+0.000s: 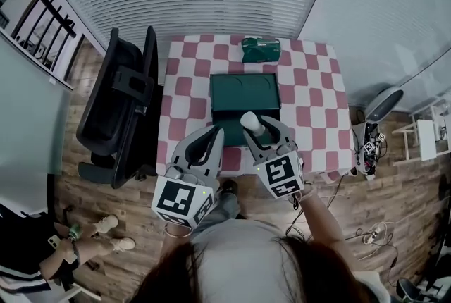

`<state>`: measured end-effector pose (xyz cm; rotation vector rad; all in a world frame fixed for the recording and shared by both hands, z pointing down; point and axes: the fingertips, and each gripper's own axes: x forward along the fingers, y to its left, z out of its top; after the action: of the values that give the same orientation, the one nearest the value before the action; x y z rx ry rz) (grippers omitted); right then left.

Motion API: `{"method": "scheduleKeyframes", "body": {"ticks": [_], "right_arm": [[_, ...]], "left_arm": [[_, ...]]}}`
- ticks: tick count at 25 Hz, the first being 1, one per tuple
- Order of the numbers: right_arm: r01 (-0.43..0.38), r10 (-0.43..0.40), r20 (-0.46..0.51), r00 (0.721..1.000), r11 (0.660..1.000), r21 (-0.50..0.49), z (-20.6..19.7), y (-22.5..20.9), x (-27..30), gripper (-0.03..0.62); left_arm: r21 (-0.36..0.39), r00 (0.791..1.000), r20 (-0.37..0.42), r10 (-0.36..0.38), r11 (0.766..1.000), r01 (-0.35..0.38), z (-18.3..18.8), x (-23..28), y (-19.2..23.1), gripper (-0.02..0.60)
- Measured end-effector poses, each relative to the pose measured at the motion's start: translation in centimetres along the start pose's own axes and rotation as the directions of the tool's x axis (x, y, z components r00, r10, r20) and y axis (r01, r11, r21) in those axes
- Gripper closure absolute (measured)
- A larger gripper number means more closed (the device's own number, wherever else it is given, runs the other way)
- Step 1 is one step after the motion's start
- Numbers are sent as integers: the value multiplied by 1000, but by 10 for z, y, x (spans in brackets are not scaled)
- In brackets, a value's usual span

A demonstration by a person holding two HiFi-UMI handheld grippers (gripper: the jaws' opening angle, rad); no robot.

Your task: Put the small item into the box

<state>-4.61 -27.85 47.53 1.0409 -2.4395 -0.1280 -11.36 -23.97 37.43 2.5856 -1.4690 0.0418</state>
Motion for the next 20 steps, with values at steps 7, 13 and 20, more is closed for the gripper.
{"method": "scheduleKeyframes", "body": {"ticks": [7, 13, 20], "right_arm": [[-30, 27, -65, 998, 998, -49, -22, 3, 18, 418], [-59, 51, -96, 994, 995, -80, -34, 7, 32, 417], [-98, 81, -152, 985, 989, -108, -53, 12, 49, 416]], "left_arm": [[-4, 1000, -5, 4, 1000, -4, -1, 3, 7, 572], [-7, 1000, -13, 8, 1000, -8, -4, 6, 10, 574], [-7, 1000, -18, 11, 1000, -11, -6, 9, 14, 572]]}}
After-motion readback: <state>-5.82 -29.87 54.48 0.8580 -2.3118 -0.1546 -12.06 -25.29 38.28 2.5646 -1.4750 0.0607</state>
